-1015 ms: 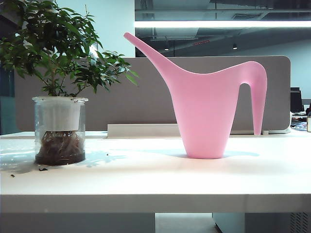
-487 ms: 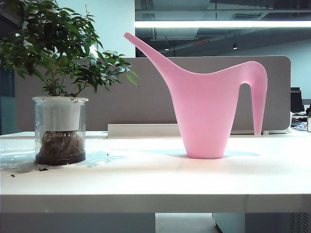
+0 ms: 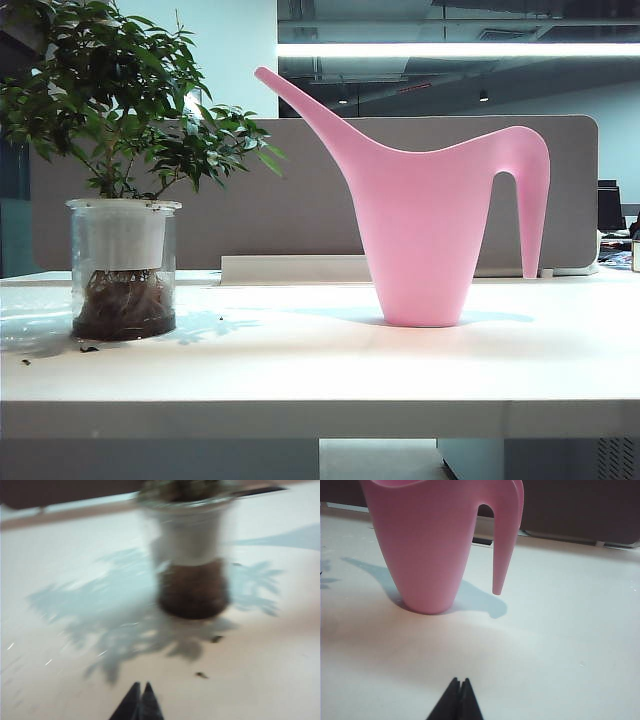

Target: Pick up the watering can from the table, water the potted plant, and put the can back.

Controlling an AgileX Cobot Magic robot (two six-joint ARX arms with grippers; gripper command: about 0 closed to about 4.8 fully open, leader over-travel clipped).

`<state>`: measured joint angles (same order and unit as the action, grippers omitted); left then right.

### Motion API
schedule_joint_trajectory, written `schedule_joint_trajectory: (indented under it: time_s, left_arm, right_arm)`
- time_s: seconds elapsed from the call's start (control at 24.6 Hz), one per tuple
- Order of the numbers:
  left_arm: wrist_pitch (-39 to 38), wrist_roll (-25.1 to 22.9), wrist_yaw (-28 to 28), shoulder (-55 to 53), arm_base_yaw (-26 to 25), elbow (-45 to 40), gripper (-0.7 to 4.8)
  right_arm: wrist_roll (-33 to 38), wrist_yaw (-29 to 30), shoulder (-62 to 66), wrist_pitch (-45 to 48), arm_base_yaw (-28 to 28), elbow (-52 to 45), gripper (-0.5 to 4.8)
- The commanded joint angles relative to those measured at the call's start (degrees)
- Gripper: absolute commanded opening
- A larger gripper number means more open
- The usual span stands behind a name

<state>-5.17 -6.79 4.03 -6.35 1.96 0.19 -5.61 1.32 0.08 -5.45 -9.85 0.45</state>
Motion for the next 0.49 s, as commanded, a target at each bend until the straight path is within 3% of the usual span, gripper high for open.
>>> schedule_joint_trajectory:
  time_s: [0.04,0.12,0.49]
  left_arm:
    - [-2.6,7.2,-0.2,2.5,-2.4,0.3,0.03]
    - [-5.1,8.1,-0.2,5.1,-3.1,0.3,0.03]
    - [-2.9,8.1,-0.2,6.0,-2.8,0.3,0.03]
  right_arm:
    - [0.0,-0.1,0.0,0.9,0.0,-0.4,-0.05]
    - [0.0,-0.1,0.0,0.9,0.0,-0.4,-0.05]
    - [0.0,-0.1,0.0,0.8,-0.1,-0.4,-0.05]
